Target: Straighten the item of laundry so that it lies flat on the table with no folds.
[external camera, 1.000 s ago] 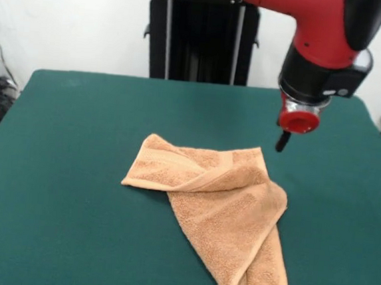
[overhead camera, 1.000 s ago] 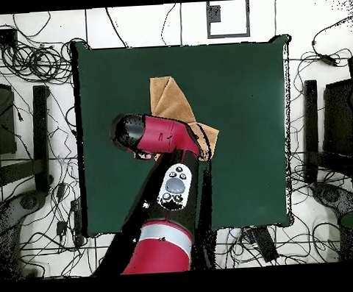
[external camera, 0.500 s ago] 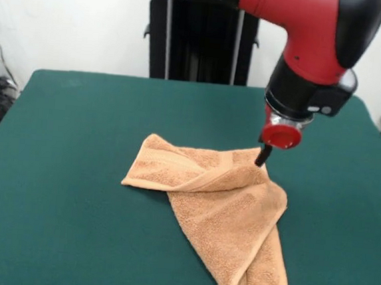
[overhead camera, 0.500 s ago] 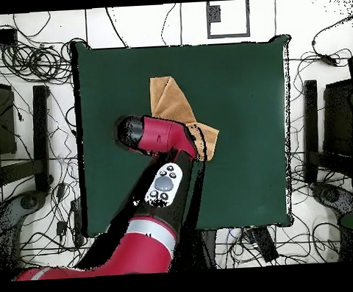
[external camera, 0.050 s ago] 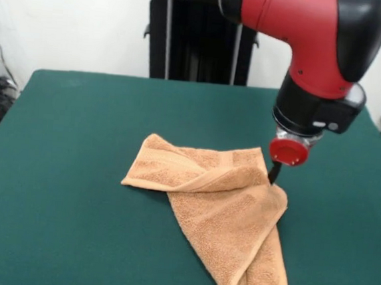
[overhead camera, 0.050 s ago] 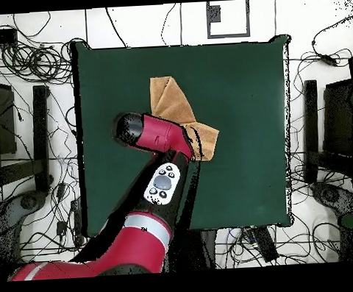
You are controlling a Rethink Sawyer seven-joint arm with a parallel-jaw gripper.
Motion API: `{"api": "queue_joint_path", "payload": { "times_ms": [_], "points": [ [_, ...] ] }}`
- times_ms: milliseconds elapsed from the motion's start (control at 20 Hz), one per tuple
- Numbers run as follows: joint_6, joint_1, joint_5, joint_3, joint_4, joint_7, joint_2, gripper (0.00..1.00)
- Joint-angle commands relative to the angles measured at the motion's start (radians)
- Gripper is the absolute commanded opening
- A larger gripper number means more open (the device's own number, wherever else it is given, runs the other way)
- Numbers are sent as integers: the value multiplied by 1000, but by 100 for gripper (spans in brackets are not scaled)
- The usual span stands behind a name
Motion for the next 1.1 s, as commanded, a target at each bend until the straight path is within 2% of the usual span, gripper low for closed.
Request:
{"api": "queue_joint_path", "payload": {
  "times_ms": [50,400,1100],
  "points": [
    [-105,31,121,25,28,320,9,100],
    [-116,31,201,41,55,309,-28,100],
    [-155,70,231,-10,33,284,20,100]
  ]
}}
